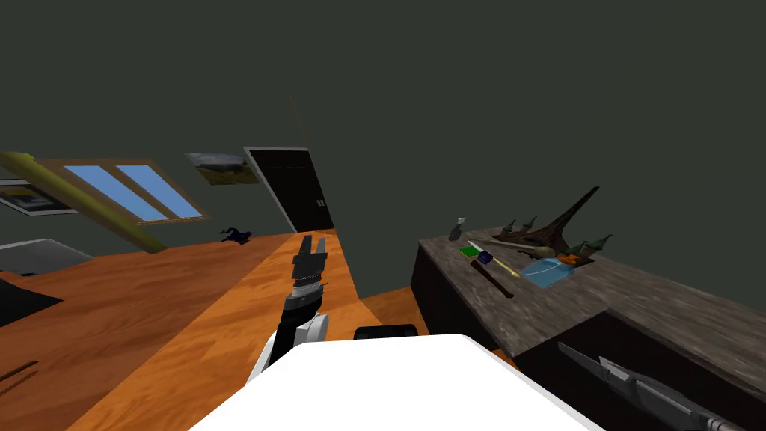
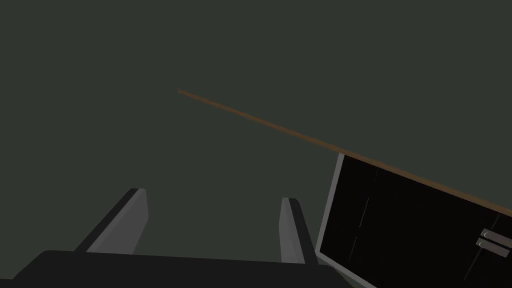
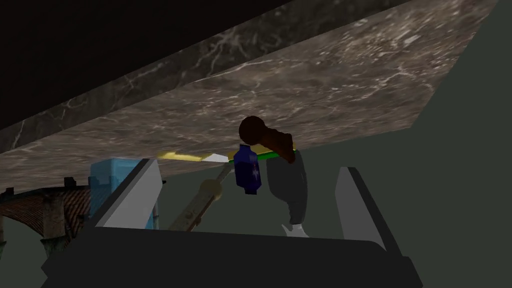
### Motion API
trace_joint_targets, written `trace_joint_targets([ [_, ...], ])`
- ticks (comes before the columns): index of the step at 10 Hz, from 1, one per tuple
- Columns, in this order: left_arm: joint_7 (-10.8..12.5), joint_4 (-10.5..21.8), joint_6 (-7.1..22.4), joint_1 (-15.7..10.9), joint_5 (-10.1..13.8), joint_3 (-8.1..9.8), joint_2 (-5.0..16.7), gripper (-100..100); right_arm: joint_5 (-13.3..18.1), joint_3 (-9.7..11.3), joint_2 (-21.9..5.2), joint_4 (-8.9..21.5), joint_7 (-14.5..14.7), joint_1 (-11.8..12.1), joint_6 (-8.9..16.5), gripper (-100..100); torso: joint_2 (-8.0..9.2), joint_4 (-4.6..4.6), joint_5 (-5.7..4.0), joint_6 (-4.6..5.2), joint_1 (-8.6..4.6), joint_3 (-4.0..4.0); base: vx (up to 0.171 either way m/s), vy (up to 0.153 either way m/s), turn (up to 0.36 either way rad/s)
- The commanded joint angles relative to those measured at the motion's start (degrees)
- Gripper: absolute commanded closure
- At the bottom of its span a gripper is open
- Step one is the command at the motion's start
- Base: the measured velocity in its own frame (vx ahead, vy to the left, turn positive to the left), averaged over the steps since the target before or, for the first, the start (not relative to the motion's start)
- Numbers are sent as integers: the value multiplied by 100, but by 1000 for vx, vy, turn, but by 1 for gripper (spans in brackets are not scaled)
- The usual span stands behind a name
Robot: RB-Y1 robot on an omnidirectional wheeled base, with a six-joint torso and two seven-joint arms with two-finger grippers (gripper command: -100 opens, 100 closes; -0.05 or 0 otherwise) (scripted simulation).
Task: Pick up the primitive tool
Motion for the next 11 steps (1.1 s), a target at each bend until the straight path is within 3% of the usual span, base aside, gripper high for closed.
trace_joint_targets([
  [1, 0, 0, 0, 0, 0, 0, 0, 0, 112, 1, -27, 204, 10, 4, -90, -100, 0, 0, 0, 0, 0, 0, 24, -5, 168],
  [3, 0, 0, 0, 0, 0, 0, 0, 0, 488, -46, -180, 583, -137, 249, -246, -100, -2, -1, 0, -1, -3, -1, 46, -2, 425],
  [4, 0, 0, 0, 1, 0, 0, 0, 0, 541, -46, -180, 583, -137, 249, -246, -100, -13, -3, -2, 1, -6, -7, 55, -11, 207],
  [6, 0, 0, 0, 1, 0, 0, 0, 0, 919, -64, -285, 895, -289, 467, -410, -100, -11, -3, 0, 0, -3, -7, 51, -9, 415],
  [8, 0, 0, 0, 2, 0, 1, 1, 0, 1141, -63, -320, 1064, -365, 566, -493, -100, -13, -3, -1, 9, -3, -8, 64, -7, 256],
  [10, 0, 0, 0, 2, 0, 1, 0, 0, 1141, -63, -320, 1091, -365, 566, -493, -100, -14, -3, 0, 10, 1, -9, 38, -10, 87],
  [11, 0, 0, 0, 2, 0, 2, 0, 0, 1324, -57, -344, 1241, -441, 657, -576, -100, -1, 0, 0, 14, 3, -1, 33, 1, 329],
])
